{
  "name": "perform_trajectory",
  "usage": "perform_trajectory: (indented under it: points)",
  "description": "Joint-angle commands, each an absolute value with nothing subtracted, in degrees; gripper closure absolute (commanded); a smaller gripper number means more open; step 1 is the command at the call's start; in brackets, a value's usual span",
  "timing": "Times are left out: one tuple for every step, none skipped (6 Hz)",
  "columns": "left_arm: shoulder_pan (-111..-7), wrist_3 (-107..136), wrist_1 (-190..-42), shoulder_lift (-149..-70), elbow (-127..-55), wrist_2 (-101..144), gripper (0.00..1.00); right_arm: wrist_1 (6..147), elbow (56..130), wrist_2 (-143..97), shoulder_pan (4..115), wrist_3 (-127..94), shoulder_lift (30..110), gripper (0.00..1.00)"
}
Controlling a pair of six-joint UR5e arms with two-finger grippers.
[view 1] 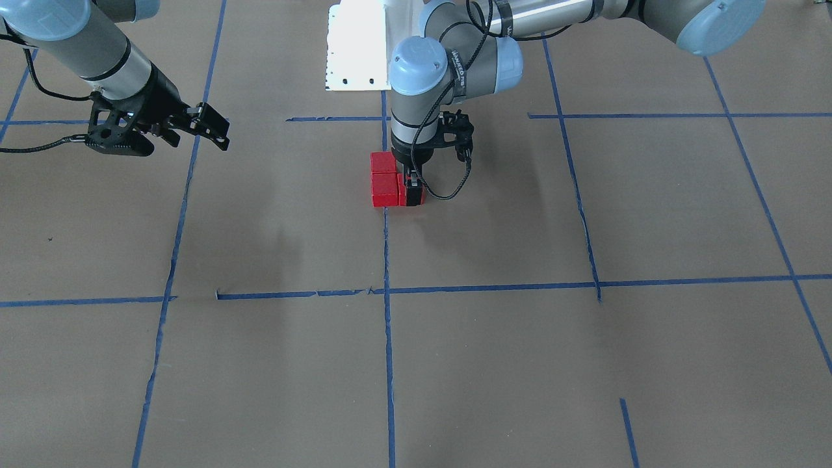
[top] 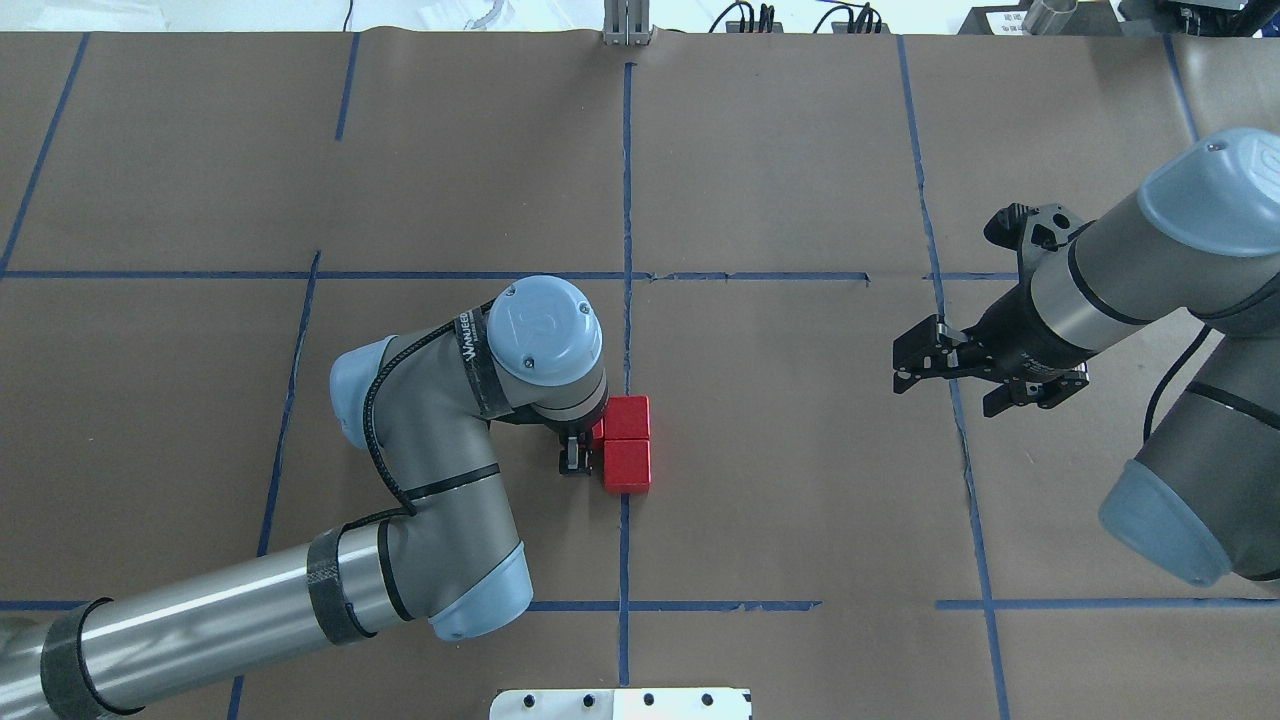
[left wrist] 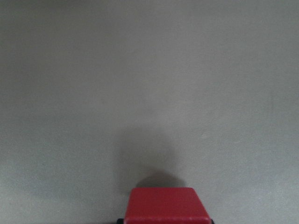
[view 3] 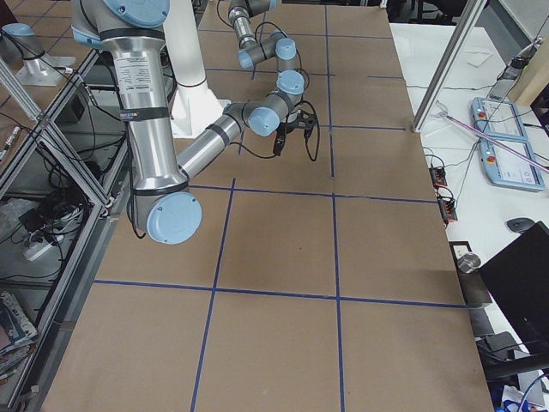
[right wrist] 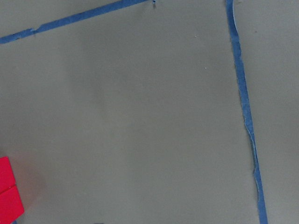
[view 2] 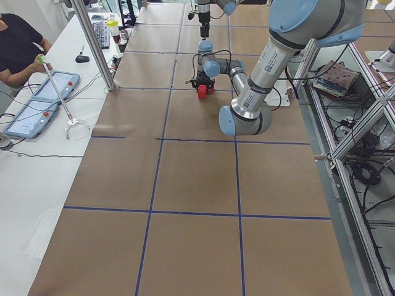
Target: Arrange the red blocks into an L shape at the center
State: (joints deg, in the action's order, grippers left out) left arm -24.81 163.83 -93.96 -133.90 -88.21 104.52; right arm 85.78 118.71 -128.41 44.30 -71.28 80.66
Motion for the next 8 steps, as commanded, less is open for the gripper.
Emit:
perform_trajectory:
  points:
    - [-25.83, 163.13, -95.27, -133.86, -88.76, 108.25, 0.00, 85.78, 118.65, -128.41, 44.30, -71.28, 80.60, 0.00]
    - [-26.88, 156.95, -94.75, -133.77, -91.21, 111.41, 0.00, 85.78, 118.74, -128.58, 44.47, -71.19, 80.51, 0.00]
    - [-29.07, 150.27, -93.27, -133.42, -94.88, 114.49, 0.00, 85.87, 118.83, -129.19, 46.13, -70.67, 80.42, 0.00]
    - [-30.83, 145.51, -89.86, -133.33, -97.53, 115.30, 0.00, 85.96, 118.74, -129.20, 47.62, -70.58, 80.51, 0.00]
    - [-32.50, 138.24, -87.65, -131.50, -101.21, 115.31, 0.00, 86.57, 118.39, -131.64, 50.59, -69.36, 81.20, 0.00]
    - [-34.09, 128.68, -87.71, -126.09, -107.86, 115.40, 0.00, 86.66, 118.04, -132.88, 53.67, -64.56, 82.86, 0.00]
    - [-34.71, 115.97, -87.71, -120.47, -113.93, 115.40, 0.00, 86.75, 117.25, -132.89, 55.70, -60.34, 84.88, 0.00]
    - [-35.67, 102.18, -88.50, -114.75, -118.43, 115.49, 0.00, 86.75, 116.72, -132.89, 57.72, -56.73, 87.34, 0.00]
